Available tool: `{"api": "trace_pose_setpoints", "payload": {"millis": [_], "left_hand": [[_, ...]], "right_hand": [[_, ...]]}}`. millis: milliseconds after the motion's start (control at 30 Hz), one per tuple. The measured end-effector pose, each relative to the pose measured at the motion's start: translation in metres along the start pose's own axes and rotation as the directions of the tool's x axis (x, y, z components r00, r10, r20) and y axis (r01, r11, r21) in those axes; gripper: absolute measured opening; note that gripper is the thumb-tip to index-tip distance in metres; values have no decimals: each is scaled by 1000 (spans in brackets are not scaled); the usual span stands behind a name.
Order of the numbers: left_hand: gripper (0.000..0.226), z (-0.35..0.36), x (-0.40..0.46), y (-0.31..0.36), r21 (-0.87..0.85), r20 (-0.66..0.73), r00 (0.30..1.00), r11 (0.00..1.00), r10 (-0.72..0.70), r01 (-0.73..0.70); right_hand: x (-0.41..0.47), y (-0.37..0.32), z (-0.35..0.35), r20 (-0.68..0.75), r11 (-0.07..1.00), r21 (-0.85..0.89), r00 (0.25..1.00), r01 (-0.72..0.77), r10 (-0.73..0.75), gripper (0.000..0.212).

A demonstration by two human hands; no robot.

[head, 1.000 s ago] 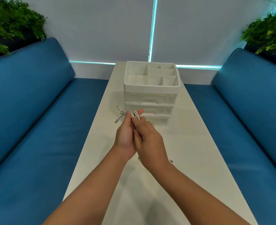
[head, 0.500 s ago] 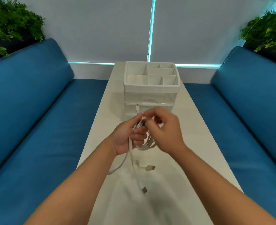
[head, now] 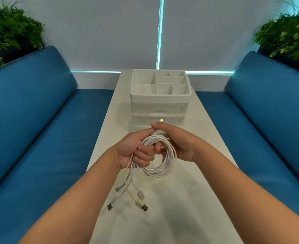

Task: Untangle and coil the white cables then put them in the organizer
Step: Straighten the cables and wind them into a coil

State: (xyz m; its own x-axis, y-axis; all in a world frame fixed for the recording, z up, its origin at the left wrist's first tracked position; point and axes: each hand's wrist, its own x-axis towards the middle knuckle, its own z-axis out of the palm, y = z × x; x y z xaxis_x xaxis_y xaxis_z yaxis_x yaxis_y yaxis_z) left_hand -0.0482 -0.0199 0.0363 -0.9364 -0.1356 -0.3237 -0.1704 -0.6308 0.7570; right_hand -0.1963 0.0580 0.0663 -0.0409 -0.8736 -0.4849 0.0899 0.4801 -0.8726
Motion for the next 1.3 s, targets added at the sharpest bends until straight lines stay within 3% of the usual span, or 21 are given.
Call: {"api": "trace_pose_setpoints", "payload": {"millis": [100,233,367,467,533,600,633,700,767,833,900,1100,1233,1300], "left_hand": [[53,-1,0,3,5,-27,999,1000,18,-18],[44,3,1,6,89,-259,957,989,134,-115],[44,8,7,8,266,-420,873,953,249,-144],[44,12,10,11,311,-458,855,945,243,-102],[43,14,11,12,318,-489,852,948,188,-27],[42,14,12,13,341,-521,842,939,143,51],[41,14,13,14,367,-531,837,926,135,84],[41,16,14,17,411,-542,830,903,131,126],[41,20,14,22,430,-537,832,894,137,130],[41,22,14,28,450,-517,843,885,148,120],[45,24,14,31,448,-500,852,888,155,101],[55,20,6,30,387,-420,887,922,194,-19],[48,16,6,26,312,-335,920,945,202,-94],[45,18,7,25,293,-323,925,951,197,-100]], "right_hand": [[3,2,0,-43,983,112,989,148,-144,19],[5,2,-3,-197,933,100,926,345,-321,15],[9,6,-10,-344,913,128,881,386,-324,22],[8,8,-14,-326,932,183,913,314,-244,34],[6,8,-18,-272,985,-12,948,170,-166,41],[5,10,-26,-284,913,-407,946,28,-156,52],[7,11,-30,-306,827,-562,925,15,-225,57],[7,7,-31,-227,710,-687,882,156,-413,49],[3,2,-25,-56,710,-629,893,316,-446,29],[3,3,-21,20,723,-596,907,349,-421,42],[4,7,-19,13,753,-553,908,355,-419,56],[9,11,-21,-82,871,-339,911,356,-404,60],[11,14,-29,-107,927,16,922,376,-372,33],[13,16,-33,-96,919,93,923,382,-374,27]]}}
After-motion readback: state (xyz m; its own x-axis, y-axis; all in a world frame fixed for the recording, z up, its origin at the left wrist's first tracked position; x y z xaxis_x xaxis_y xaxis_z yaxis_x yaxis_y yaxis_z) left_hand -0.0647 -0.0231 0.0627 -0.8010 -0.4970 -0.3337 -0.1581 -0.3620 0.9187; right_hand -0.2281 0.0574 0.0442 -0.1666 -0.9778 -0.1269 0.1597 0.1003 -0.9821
